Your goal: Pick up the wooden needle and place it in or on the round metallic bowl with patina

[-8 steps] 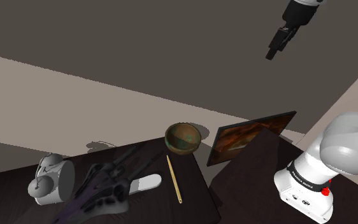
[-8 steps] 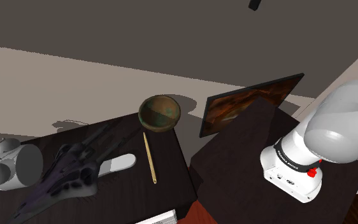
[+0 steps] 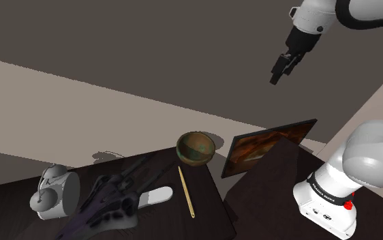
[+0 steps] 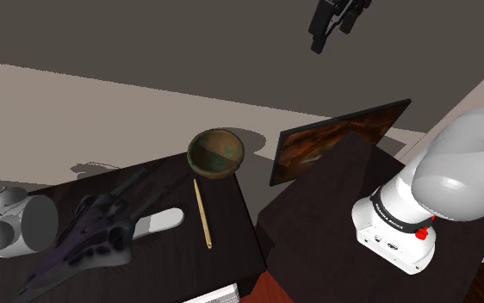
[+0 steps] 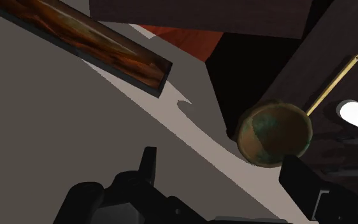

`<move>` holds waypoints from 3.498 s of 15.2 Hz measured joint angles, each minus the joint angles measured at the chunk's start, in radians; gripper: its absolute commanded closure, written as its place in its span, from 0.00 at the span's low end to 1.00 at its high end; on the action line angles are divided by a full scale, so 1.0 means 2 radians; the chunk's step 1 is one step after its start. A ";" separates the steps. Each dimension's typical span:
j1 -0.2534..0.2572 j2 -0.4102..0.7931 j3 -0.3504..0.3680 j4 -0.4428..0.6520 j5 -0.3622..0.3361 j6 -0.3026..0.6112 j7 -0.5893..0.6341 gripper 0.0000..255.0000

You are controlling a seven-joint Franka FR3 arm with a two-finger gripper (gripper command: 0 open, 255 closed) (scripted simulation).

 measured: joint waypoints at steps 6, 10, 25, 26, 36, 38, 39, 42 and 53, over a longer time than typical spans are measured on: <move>0.015 0.001 0.051 -0.079 0.043 0.075 0.074 0.00; 0.025 0.021 0.084 -0.117 0.070 0.130 0.119 0.00; 0.032 0.247 0.247 -0.139 0.132 0.381 0.315 0.00; 0.025 0.271 0.258 -0.135 0.125 0.400 0.331 0.00; 0.014 0.529 0.291 -0.042 -0.145 0.525 0.638 0.00; 0.048 0.574 0.258 -0.014 -0.198 0.536 0.695 0.00; 0.065 0.597 0.241 0.002 -0.219 0.540 0.717 0.00; 0.107 0.645 0.206 0.039 -0.254 0.548 0.763 0.00; 0.151 0.702 0.154 0.070 -0.299 0.577 0.801 0.00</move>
